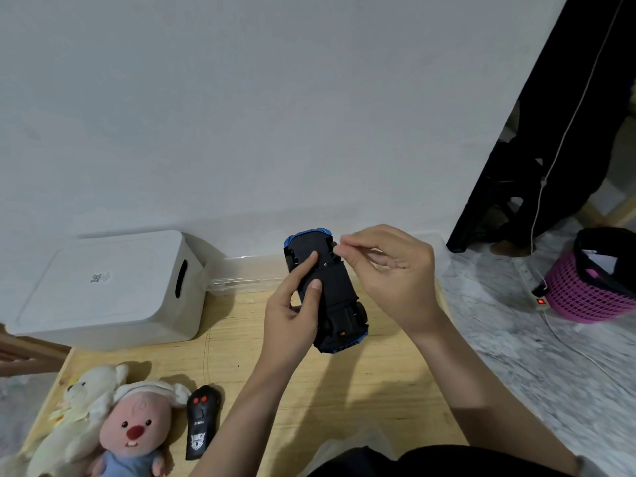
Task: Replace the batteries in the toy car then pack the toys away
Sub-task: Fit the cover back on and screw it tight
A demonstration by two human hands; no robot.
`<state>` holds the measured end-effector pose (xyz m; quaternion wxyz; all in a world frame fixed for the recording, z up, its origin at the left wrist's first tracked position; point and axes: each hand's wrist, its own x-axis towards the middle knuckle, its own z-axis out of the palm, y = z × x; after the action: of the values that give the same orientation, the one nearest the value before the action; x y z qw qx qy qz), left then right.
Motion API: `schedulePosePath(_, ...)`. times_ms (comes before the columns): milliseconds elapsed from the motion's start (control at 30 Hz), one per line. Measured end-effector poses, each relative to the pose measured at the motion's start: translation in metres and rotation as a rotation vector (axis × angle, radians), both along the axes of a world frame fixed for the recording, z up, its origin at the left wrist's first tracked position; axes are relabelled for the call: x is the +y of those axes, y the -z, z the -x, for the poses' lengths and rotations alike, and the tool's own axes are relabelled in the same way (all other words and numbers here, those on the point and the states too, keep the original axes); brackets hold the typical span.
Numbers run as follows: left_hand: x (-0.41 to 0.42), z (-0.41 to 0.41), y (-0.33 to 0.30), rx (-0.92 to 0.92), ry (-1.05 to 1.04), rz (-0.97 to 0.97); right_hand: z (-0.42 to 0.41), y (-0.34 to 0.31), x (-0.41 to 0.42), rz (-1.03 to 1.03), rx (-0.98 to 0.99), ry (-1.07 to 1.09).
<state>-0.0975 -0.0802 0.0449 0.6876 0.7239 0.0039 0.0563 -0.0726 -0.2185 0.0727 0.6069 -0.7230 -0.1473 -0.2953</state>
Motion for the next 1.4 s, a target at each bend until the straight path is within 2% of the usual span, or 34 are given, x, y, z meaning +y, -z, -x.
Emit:
schedulePosePath(167,0.002,0.0,0.002,0.016,-0.011,-0.006,0.001,0.002,-0.003,0.019,0.019,-0.058)
schedulePosePath(333,0.0,0.003,0.001,0.013,0.02,-0.01,0.004,-0.007,0.001,-0.221,0.203,-0.111)
schedulePosePath(400,-0.001,0.004,0.0,0.016,0.024,-0.011,0.004,-0.01,0.003,-0.243,0.206,-0.107)
schedulePosePath(533,-0.003,0.004,0.0,0.023,-0.001,0.014,0.001,-0.011,0.0,-0.129,0.121,-0.082)
schedulePosePath(733,-0.002,0.004,-0.004,0.031,-0.016,0.056,0.001,-0.008,-0.005,-0.063,0.098,-0.115)
schedulePosePath(1100,0.004,0.003,-0.001,0.004,0.079,0.008,-0.001,-0.01,-0.008,-0.052,0.169,-0.154)
schedulePosePath(1233,0.004,0.001,0.001,0.026,0.088,0.027,0.002,-0.01,-0.007,-0.113,0.208,-0.138)
schedulePosePath(1400,0.0,0.002,0.002,0.046,0.096,0.051,0.0,-0.007,-0.007,0.019,0.036,-0.037)
